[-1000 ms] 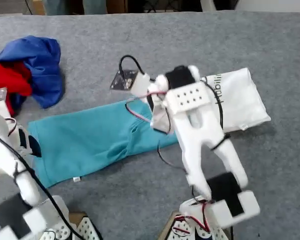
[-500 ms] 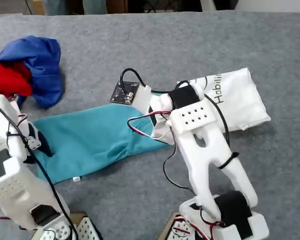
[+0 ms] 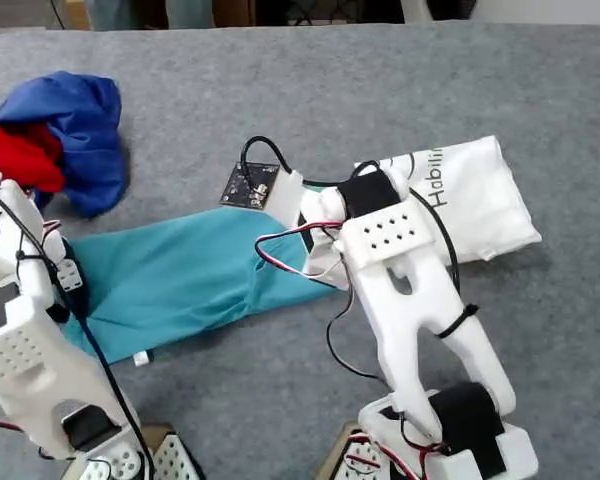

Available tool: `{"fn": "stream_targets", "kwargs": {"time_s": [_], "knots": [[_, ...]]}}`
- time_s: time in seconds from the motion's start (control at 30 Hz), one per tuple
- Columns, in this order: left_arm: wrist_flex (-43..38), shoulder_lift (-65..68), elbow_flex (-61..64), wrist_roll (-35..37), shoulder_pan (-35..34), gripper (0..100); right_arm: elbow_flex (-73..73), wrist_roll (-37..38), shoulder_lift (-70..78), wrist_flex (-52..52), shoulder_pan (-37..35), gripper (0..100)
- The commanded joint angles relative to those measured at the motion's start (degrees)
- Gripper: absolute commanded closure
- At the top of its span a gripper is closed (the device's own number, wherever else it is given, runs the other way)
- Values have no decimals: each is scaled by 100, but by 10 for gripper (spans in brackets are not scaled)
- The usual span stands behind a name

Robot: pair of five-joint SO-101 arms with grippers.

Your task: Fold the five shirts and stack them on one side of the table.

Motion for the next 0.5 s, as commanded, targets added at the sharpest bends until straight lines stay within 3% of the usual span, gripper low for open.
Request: {"fn": "stream_targets", "kwargs": {"time_s": [0.0,0.13,0.47], "knots": [[527,-18,-787,-308,-435,972,-92,-53,-242,-79,-26,983],[1345,-18,-1798,-800,-752,972,-462,-62,-242,-53,-9,983],[1371,-325,-1930,-862,-409,972,-2721,-26,-233,193,290,983]]}}
